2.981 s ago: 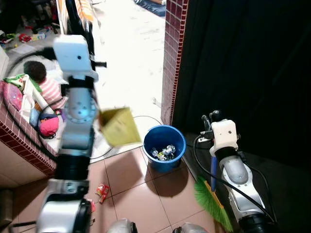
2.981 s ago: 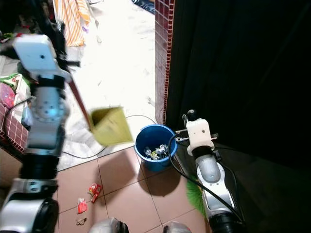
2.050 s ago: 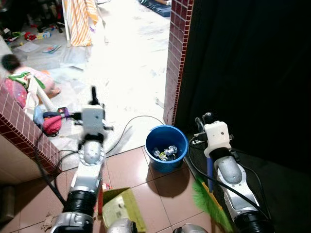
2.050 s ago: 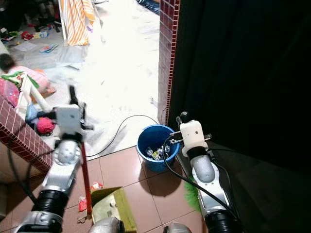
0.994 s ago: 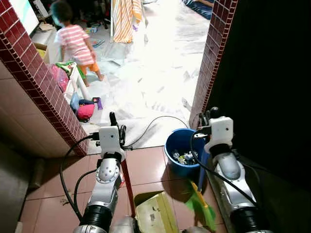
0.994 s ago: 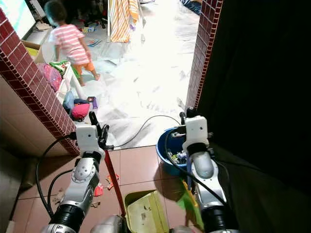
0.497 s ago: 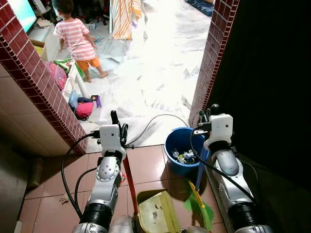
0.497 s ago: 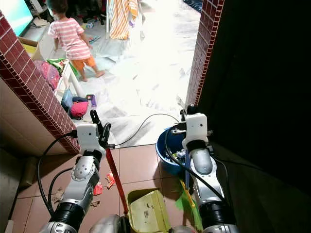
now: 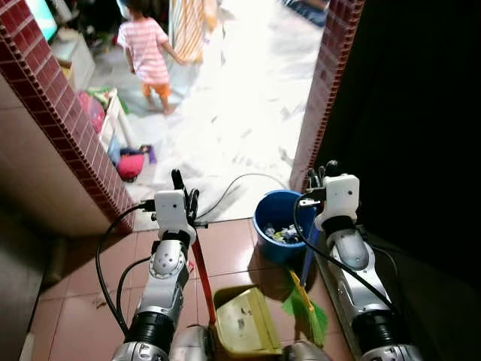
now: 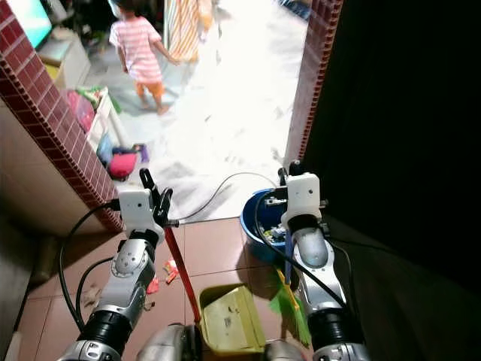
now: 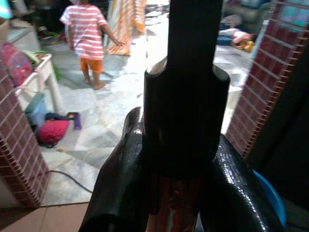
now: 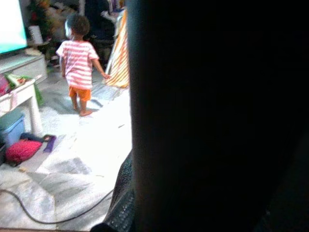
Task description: Sweep floor
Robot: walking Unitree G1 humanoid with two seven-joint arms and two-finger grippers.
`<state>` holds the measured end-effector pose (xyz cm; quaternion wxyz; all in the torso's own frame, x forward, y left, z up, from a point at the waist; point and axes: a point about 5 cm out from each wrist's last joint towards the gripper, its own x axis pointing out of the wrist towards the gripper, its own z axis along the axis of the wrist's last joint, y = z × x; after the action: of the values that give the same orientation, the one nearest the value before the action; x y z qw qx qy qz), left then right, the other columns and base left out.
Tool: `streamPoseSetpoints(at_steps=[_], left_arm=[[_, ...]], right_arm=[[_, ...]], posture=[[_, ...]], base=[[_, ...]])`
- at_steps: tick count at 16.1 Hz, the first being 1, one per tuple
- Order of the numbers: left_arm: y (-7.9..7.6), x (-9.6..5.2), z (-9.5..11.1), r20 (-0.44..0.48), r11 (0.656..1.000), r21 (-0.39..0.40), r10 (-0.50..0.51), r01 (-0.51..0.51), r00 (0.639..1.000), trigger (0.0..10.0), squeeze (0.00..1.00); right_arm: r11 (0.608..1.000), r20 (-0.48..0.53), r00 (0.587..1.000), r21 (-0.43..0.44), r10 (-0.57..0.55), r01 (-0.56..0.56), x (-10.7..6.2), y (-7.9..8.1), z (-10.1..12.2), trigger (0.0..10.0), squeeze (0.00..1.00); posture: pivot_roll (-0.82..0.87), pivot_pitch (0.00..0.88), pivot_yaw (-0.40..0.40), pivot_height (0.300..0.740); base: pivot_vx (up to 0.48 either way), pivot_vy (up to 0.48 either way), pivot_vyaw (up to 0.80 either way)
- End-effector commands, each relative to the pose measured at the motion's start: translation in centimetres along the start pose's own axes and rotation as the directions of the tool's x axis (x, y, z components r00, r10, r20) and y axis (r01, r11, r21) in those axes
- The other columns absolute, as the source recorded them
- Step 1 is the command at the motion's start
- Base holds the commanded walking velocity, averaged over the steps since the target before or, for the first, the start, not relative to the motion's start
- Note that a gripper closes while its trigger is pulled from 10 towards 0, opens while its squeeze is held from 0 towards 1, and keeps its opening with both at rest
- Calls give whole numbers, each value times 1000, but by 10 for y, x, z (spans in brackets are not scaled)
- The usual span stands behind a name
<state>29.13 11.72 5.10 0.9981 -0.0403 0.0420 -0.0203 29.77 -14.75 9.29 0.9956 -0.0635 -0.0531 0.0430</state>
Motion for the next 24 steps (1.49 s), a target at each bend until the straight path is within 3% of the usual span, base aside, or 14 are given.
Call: streamPoseSetpoints(at_steps=[1, 6, 12, 19, 24], left_arm=[[1, 2, 2, 0, 1000, 1, -7, 7, 1000, 10000, 0], [1, 3, 3, 3, 1000, 3, -7, 7, 1000, 10000, 0], [3, 4, 3, 3, 1000, -3, 9, -9, 1000, 10000, 0], [3, 6, 5, 8, 1000, 10, 25, -25, 1000, 10000, 0], [3, 7, 6, 5, 1000, 13, 24, -24, 1000, 10000, 0]], right_arm=[[1000, -20, 1000, 13, -6, 6, -1, -1, -4, 10000, 0], [1000, -22, 1000, 13, -2, 2, 0, 0, -5, 10000, 0], [1000, -20, 1000, 15, 0, 1, -1, 0, -6, 10000, 0], [1000, -17, 1000, 19, 13, -13, 0, 1, -5, 10000, 0], [992, -6, 995, 70, 103, -103, 2, 10, 1, 10000, 0]], posture=[[-90, 0, 52, 740], [-92, 0, 53, 740], [-92, 0, 53, 740], [-94, 0, 51, 740], [-100, 0, 52, 740]], base=[[-277, 0, 0], [-266, 0, 0], [0, 0, 0], [0, 480, 0], [0, 480, 0]])
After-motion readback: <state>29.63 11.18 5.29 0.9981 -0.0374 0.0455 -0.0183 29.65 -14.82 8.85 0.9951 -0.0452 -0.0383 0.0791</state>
